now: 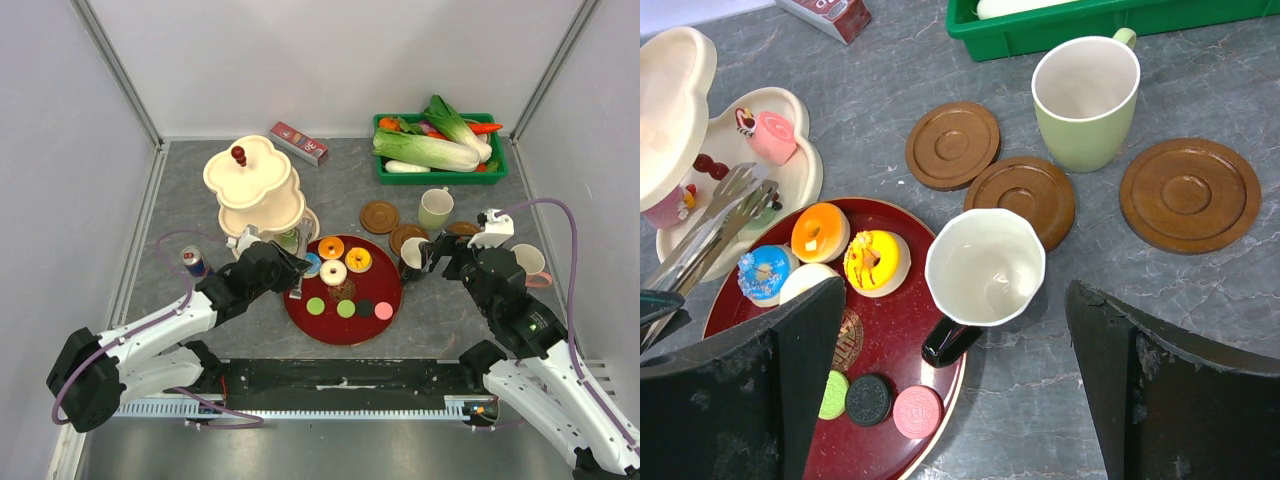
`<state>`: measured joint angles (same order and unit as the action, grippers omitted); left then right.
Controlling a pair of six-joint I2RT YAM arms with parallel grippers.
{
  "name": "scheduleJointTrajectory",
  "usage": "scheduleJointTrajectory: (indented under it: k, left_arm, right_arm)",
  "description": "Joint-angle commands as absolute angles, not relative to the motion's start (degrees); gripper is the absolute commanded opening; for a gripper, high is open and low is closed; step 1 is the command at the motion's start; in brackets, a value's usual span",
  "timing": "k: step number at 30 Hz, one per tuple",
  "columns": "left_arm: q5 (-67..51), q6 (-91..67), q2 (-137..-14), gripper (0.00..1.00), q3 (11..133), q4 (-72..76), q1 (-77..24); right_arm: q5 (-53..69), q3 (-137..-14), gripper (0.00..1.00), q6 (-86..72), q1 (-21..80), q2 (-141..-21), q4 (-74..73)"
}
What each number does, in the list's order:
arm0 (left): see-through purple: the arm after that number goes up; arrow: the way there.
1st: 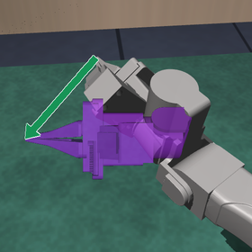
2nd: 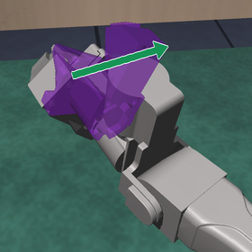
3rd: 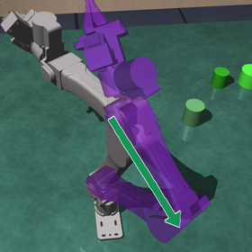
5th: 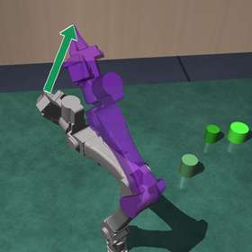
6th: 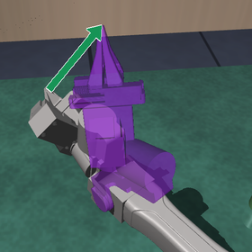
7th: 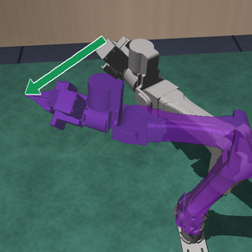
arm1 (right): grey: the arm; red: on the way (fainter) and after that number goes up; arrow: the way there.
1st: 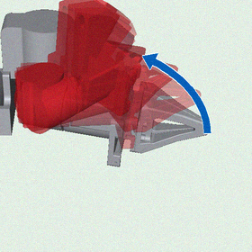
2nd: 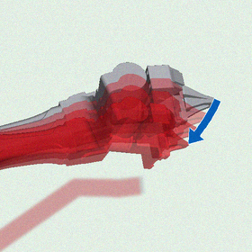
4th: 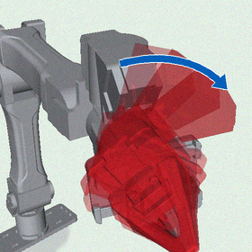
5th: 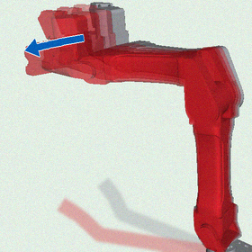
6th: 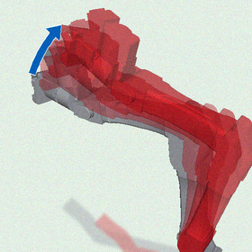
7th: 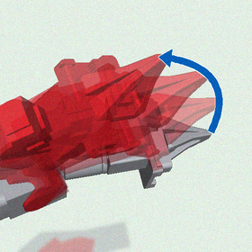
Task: Serve the afternoon tea
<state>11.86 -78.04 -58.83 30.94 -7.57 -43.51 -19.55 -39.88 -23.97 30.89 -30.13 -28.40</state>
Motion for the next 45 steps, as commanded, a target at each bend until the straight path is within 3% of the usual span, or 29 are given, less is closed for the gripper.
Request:
scheduleJointTrajectory:
  k: [1,11,28,45]
  left_arm:
    - [6.08,-69.88,-58.01,0.42,36.03,-11.15,-43.33]
    - [-1.67,-60.74,-61.78,0.43,44.64,-18.8,-46.49]
    - [17.04,-52.38,-69.34,0.45,66.0,-53.95,-60.99]
    - [19.86,-51.68,-73.82,0.48,71.63,-72.24,-68.29]
  right_arm:
    - [-19.86,-40.25,0.98,-24.17,31.02,-30.32,-27.86]
    - [-19.95,-40.43,0.98,-24.08,30.94,-30.5,-27.86]
    - [-19.78,-40.43,0.98,-24.08,31.02,-30.23,-27.69]
    - [-19.78,-39.9,0.98,-24.26,30.94,-30.32,-27.6]
